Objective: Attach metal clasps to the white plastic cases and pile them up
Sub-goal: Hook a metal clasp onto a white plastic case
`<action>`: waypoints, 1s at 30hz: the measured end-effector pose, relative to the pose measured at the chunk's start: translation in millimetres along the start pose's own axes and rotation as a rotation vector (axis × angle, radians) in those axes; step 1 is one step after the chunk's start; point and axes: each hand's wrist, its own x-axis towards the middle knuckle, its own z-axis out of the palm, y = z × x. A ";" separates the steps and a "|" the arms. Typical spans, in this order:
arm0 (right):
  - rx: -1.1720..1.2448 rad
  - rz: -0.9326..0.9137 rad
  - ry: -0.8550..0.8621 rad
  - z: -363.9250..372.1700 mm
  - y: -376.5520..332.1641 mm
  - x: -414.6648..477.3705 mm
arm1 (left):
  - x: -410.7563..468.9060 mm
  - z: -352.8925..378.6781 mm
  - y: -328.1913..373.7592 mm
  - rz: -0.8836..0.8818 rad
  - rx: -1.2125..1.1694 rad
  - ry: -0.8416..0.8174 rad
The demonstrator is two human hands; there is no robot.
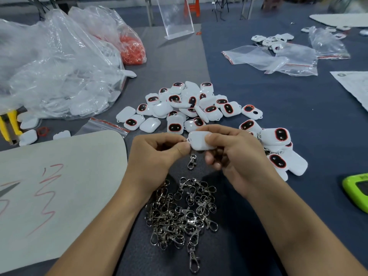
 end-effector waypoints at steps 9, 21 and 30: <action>0.021 -0.047 0.042 1.6 0.5 -3.1 | 0.5 1.2 -0.6 0.080 0.060 0.007; -0.144 -0.237 0.126 7.7 2.9 -4.6 | -2.0 2.9 -3.8 0.260 0.381 0.077; 0.041 -0.080 0.077 3.3 -0.7 -5.6 | 2.2 1.9 -0.6 0.075 0.010 -0.064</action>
